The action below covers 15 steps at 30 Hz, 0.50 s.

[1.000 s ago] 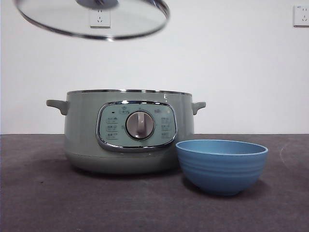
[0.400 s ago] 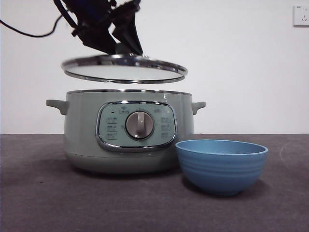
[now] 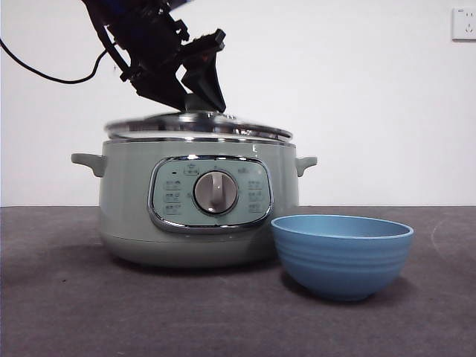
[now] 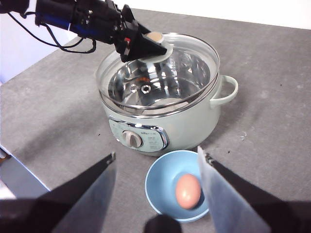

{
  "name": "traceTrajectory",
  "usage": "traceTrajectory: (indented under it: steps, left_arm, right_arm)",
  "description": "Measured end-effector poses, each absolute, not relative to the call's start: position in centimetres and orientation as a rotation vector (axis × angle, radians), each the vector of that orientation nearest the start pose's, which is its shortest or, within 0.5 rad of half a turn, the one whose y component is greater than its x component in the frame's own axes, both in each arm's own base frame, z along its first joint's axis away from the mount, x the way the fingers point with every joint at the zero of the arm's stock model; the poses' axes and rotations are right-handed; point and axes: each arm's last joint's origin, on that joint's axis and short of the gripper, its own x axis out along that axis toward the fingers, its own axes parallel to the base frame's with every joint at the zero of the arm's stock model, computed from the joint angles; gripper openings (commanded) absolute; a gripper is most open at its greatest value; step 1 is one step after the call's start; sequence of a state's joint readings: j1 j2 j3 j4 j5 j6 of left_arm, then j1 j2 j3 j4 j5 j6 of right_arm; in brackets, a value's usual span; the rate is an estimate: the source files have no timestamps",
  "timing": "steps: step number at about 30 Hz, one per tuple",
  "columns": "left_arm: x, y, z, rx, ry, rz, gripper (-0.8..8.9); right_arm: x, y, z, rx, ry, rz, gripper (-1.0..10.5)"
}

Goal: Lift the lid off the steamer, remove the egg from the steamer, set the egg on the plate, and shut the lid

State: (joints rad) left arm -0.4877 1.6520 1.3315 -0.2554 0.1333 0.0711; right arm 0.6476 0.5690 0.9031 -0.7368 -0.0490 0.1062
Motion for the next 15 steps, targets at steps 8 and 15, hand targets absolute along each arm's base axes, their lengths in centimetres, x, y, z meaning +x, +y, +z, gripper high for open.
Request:
traceTrajectory:
  steps: [8, 15]
  left_arm:
    - [32.83, -17.85, 29.18, 0.174, 0.57, -0.625, -0.08]
    - [32.73, -18.15, 29.13, 0.186, 0.578, -0.629, -0.08]
  right_arm:
    - [7.75, 6.04, 34.49, -0.02, 0.428, 0.665, 2.8]
    - [7.75, 6.04, 34.49, -0.021, 0.428, 0.664, 2.8]
